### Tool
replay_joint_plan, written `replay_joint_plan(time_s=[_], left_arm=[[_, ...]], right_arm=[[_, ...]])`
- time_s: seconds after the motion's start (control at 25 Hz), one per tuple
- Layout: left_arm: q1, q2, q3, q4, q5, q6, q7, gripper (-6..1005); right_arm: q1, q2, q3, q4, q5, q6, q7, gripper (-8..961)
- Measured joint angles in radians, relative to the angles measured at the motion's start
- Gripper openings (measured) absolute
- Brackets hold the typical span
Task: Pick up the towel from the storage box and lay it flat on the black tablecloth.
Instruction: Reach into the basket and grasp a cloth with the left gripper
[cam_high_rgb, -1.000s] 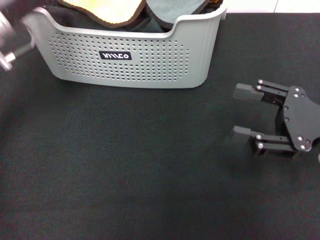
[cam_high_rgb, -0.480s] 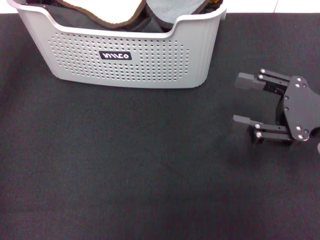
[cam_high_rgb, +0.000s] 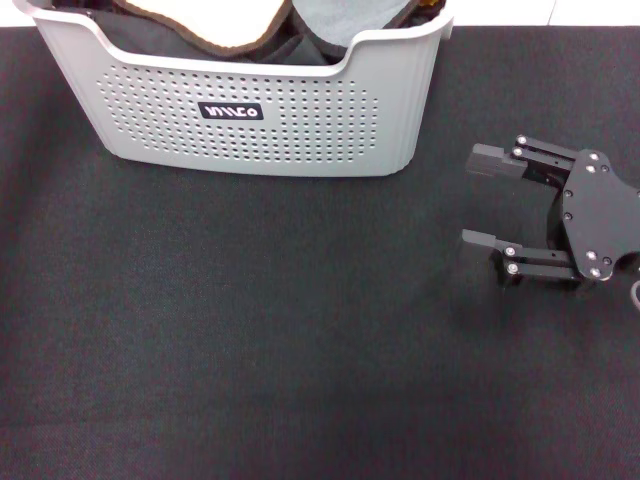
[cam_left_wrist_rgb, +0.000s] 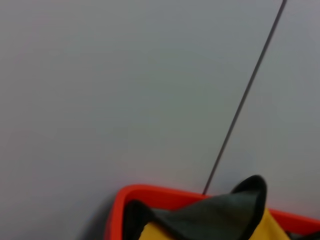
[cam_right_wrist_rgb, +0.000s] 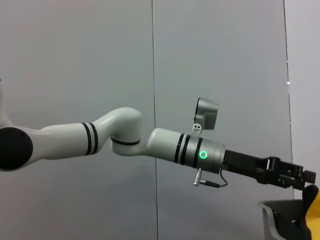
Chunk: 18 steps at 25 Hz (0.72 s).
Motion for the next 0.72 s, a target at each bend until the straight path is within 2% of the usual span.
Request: replay_joint_plan(time_s=[0.4,0.72], left_arm=[[0.02,-0.002,0.007,-0.032,0.027,-0.019,-0.003,611],[-0.009,0.001,0.035,-0.096,0.019,-0.023,0.024,607]], right_arm=[[-0.004,0.002,-0.008,0.001,0.0,-0.006,-0.001,766],[-0.012,0.005,-0.008,0.002,0.001,-0.01,-0.001,765]])
